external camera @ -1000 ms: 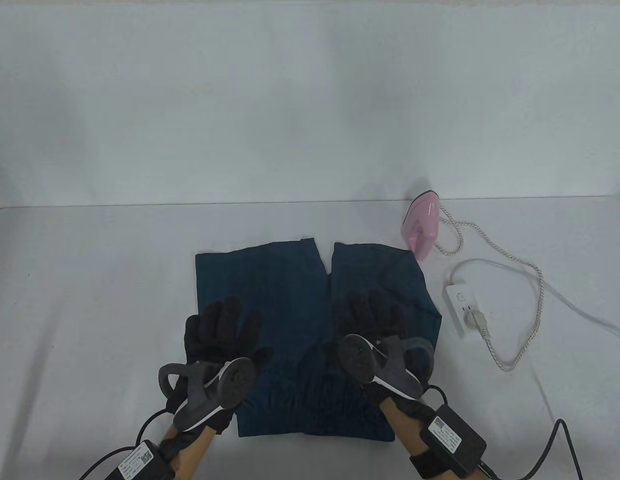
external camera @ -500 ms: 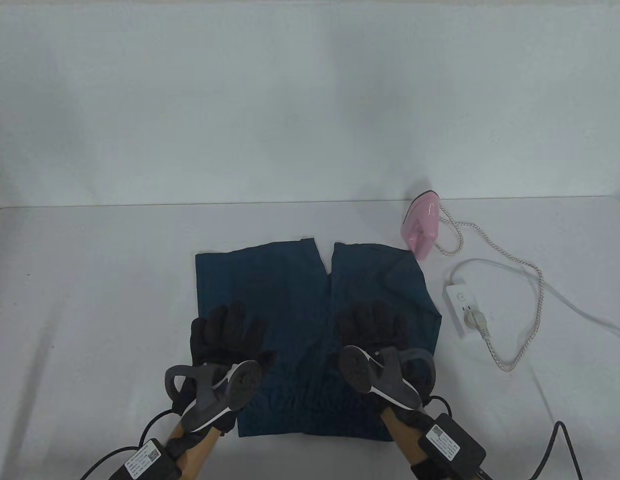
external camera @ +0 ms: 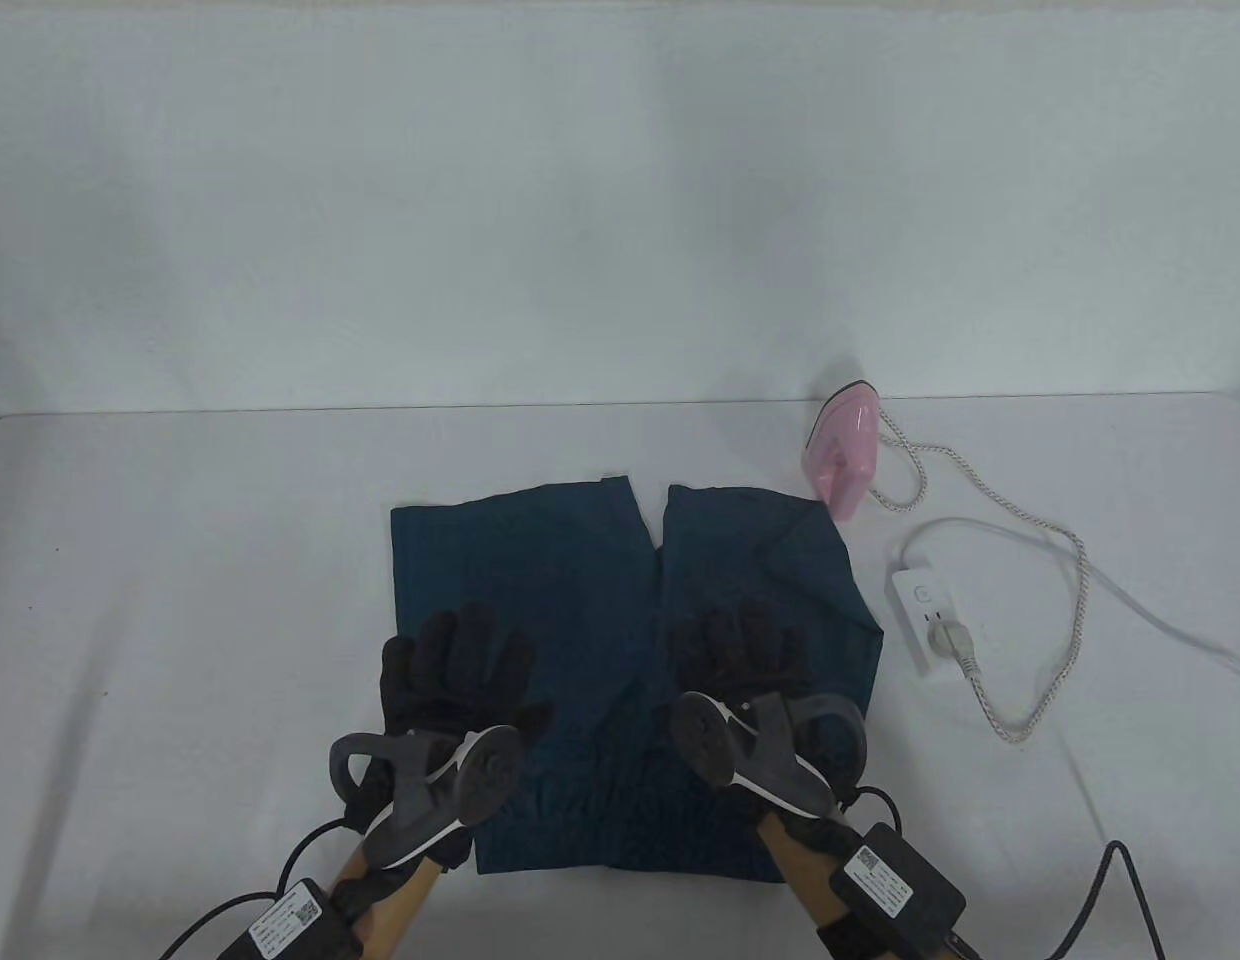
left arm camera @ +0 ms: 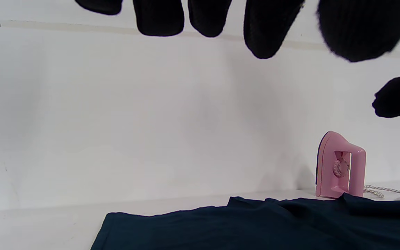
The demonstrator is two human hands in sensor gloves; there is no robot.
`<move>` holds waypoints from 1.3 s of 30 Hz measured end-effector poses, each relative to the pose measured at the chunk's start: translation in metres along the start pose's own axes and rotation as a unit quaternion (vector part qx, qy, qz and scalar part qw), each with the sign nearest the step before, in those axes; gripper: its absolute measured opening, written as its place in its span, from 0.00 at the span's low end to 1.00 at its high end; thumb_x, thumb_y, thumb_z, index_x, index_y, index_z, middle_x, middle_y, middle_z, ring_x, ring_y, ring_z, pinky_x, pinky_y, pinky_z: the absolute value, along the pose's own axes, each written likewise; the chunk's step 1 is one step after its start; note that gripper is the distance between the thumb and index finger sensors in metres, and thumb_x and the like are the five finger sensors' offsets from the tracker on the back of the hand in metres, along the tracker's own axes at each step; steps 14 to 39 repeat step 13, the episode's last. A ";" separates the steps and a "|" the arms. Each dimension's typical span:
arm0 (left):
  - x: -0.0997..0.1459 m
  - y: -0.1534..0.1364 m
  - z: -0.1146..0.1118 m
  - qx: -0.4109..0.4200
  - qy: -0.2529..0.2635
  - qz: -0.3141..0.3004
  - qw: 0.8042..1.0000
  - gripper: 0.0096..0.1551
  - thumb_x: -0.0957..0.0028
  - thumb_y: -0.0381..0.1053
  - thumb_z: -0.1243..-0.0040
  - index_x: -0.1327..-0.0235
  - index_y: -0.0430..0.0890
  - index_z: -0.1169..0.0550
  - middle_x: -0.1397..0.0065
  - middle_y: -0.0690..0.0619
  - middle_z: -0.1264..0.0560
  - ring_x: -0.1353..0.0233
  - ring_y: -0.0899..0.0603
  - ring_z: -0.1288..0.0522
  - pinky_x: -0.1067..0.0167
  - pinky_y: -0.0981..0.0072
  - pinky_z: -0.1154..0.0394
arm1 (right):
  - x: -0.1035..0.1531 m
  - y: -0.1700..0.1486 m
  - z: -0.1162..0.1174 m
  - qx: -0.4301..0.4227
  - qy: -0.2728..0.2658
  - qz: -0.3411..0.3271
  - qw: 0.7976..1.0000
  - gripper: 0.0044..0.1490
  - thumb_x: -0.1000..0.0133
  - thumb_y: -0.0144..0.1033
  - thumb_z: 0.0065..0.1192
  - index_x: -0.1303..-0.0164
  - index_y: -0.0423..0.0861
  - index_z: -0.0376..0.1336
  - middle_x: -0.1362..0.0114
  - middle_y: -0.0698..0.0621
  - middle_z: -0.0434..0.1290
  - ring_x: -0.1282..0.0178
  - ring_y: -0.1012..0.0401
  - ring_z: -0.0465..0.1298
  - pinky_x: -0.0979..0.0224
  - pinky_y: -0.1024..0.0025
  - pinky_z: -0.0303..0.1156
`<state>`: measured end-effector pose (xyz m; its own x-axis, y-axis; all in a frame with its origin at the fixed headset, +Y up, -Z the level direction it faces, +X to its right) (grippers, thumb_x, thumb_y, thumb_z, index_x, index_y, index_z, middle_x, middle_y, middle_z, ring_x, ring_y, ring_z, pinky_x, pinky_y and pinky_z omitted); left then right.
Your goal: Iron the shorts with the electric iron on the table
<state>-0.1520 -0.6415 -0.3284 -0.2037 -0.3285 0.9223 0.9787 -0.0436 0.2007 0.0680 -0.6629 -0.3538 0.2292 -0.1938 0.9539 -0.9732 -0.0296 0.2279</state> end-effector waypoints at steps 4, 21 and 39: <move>0.001 0.001 0.001 -0.004 0.000 0.000 1.000 0.41 0.52 0.71 0.42 0.24 0.62 0.35 0.14 0.51 0.49 0.18 0.33 0.45 0.25 0.31 0.48 | -0.001 0.001 0.000 0.002 0.001 -0.001 1.000 0.51 0.50 0.68 0.61 0.18 0.59 0.51 0.13 0.51 0.55 0.13 0.40 0.53 0.20 0.33 0.53; 0.002 0.002 0.001 -0.007 -0.002 -0.002 1.000 0.41 0.52 0.71 0.42 0.24 0.62 0.35 0.14 0.51 0.49 0.18 0.33 0.45 0.25 0.32 0.48 | -0.001 0.004 0.000 0.006 -0.001 -0.005 1.000 0.51 0.51 0.68 0.61 0.18 0.59 0.51 0.13 0.51 0.56 0.13 0.40 0.53 0.20 0.33 0.53; 0.002 0.002 0.001 -0.007 -0.002 -0.002 1.000 0.41 0.52 0.71 0.42 0.24 0.62 0.35 0.14 0.51 0.49 0.18 0.33 0.45 0.25 0.32 0.48 | -0.001 0.004 0.000 0.006 -0.001 -0.005 1.000 0.51 0.51 0.68 0.61 0.18 0.59 0.51 0.13 0.51 0.56 0.13 0.40 0.53 0.20 0.33 0.53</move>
Point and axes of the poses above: the tracker on the back of each hand, its own y axis roughly to the thumb side, its own x axis roughly from the fingertips to the wrist, z = x × y, the point moved 5 cm from there along -x, roughly from the wrist to the fingertips
